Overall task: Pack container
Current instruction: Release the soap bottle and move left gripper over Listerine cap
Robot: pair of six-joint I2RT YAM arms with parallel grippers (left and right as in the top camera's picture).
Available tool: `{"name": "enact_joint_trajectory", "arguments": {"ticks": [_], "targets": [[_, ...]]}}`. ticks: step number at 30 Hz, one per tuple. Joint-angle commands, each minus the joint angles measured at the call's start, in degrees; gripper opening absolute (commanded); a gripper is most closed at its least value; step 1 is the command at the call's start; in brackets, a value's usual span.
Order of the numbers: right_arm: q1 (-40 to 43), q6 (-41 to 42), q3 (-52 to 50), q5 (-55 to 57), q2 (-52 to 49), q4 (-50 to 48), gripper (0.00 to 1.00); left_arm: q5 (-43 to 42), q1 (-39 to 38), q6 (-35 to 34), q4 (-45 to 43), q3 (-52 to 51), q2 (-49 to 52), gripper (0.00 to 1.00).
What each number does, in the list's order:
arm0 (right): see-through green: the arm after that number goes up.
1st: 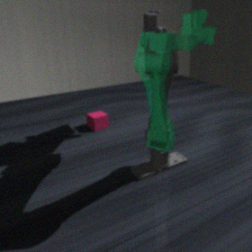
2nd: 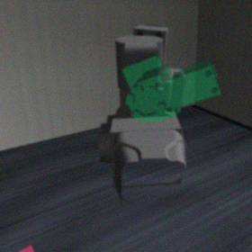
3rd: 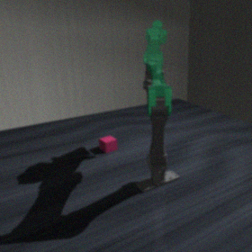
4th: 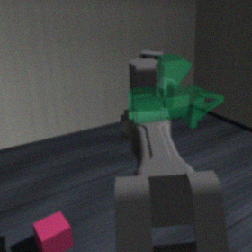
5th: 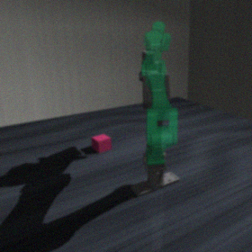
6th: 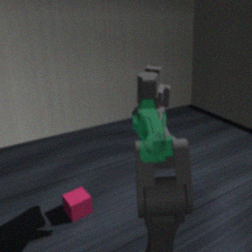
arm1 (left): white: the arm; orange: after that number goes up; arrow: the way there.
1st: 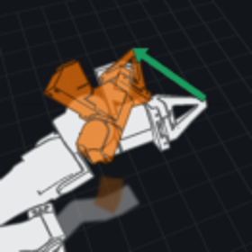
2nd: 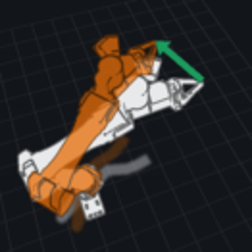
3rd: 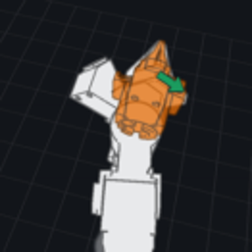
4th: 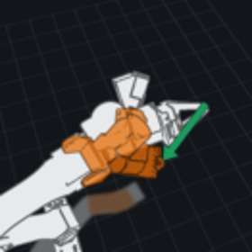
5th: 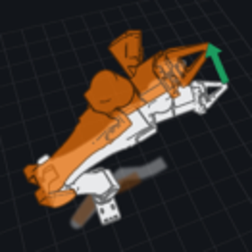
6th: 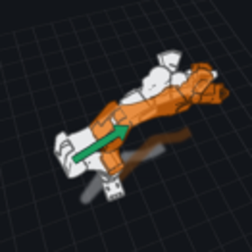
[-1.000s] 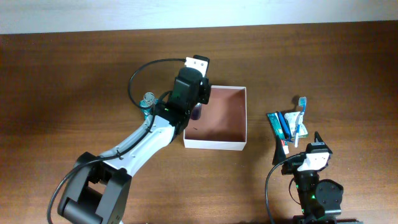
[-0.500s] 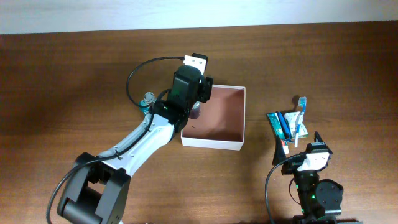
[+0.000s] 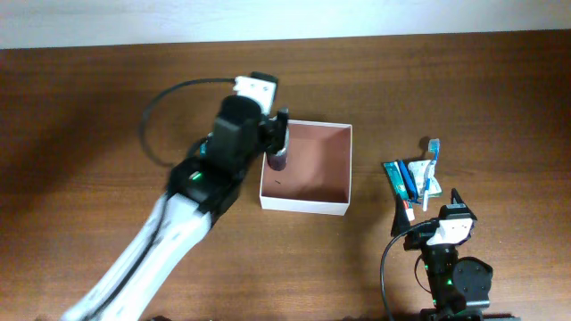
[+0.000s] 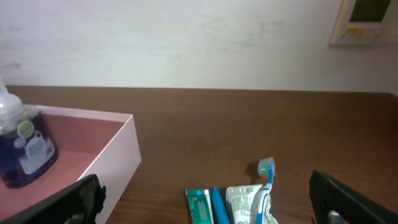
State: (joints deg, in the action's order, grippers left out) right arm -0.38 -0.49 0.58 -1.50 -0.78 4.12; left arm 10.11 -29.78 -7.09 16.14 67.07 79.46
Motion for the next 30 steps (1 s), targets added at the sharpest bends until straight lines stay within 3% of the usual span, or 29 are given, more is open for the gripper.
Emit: {"name": "enact_joint_trajectory", "arguments": {"ticks": [1,6,9,14,24,26,28,30], "targets": [[0.4,-0.3,-0.3,0.3,0.4,0.2,0.98,0.3,1.9,0.3,8.0,0.6,-6.1,0.73],[0.4,-0.4,-0.3,0.3,0.4,0.2,0.98,1.3,5.8,0.3,19.7,0.6,-8.1,0.72],[0.5,-0.3,-0.3,0.3,0.4,0.2,0.98,-2.3,8.7,0.3,24.6,0.5,-7.0,0.71],[0.5,-0.3,-0.3,0.3,0.4,0.3,0.98,-8.1,13.0,0.3,24.9,0.5,-4.3,0.72],[0.5,-0.4,-0.3,0.3,0.4,0.2,0.98,-8.0,14.6,0.3,23.0,0.5,3.9,0.70],[0.5,-0.4,-0.3,0.3,0.4,0.3,0.98,-8.0,14.6,0.3,22.4,0.5,5.7,0.62],[0.4,-0.4,-0.3,0.3,0.4,0.3,0.98,-8.0,14.6,0.3,22.0,0.5,6.9,0.44],[0.4,-0.3,-0.3,0.3,0.4,0.2,0.98,-7.8,14.6,0.3,21.2,0.5,7.2,0.42]]}}
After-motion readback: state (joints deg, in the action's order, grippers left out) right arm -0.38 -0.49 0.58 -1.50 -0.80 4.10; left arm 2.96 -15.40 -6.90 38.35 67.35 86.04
